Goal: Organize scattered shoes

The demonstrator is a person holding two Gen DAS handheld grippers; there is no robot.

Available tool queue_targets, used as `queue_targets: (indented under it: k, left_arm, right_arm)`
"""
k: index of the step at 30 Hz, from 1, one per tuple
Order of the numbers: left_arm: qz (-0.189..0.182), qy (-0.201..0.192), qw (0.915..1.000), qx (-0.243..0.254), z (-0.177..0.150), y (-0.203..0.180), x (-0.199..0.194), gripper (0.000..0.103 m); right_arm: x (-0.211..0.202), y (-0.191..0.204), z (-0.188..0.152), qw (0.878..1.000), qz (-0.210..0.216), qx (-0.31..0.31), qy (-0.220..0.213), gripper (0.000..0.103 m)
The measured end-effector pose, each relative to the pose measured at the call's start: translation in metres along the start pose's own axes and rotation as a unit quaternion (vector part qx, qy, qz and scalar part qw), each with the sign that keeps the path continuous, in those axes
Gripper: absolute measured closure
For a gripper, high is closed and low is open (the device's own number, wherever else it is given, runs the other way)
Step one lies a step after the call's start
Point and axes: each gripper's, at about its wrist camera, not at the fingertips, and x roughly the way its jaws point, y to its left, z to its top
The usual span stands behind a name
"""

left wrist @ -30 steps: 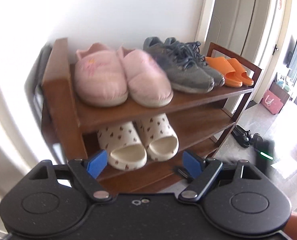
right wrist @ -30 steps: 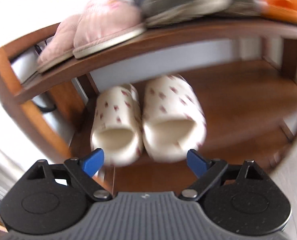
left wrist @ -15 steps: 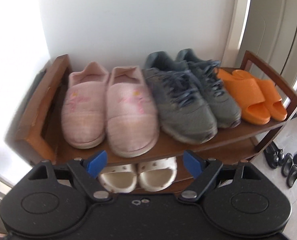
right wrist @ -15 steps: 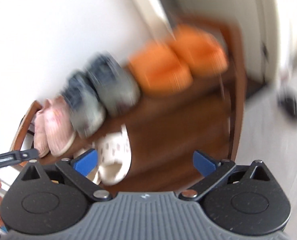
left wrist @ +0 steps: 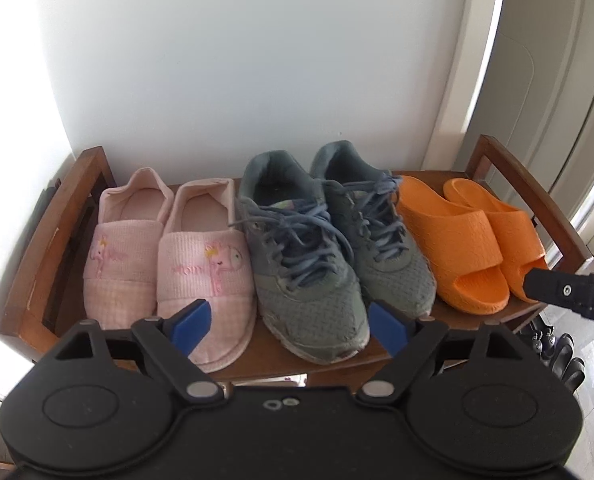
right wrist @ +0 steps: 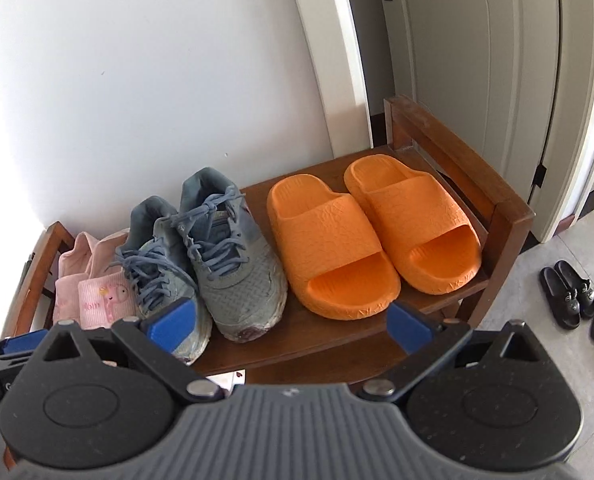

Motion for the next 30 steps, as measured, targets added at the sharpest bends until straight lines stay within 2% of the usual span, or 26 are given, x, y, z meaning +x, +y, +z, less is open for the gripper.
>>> queue_targets:
  k: [5, 12, 18, 23, 30]
  left_arm:
    - [0.017, -0.003, 0.9998, 0.007, 0.003, 0.017, 0.003, 0.017]
    - [0.028, 0.007, 0.9996, -0.007, 0.000, 0.036, 0.006, 0.016]
    - [0.027, 0.004, 0.9996, -0.009, -0.007, 0.032, -0.006, 0.016]
    - [0.017, 0.000, 0.9994, -0.030, -0.013, 0.030, -0.021, 0.016]
    - [0.032, -0.010, 0.9992, -0.019, -0.023, 0.017, -0.041, 0.016]
  right_arm:
    - [0.006, 0.020, 0.005, 1.000, 0.005, -0.020, -0.005, 0.000]
    - [0.010, 0.039, -0.008, 0.999, 0.008, -0.041, 0.012, 0.000]
    - [0.003, 0.040, -0.016, 0.999, 0.008, -0.048, 0.018, 0.000]
    - [-0.008, 0.037, -0.025, 0.998, 0.018, -0.054, 0.025, 0.000]
    - [-0.026, 0.031, -0.042, 0.997, 0.031, -0.066, 0.033, 0.000]
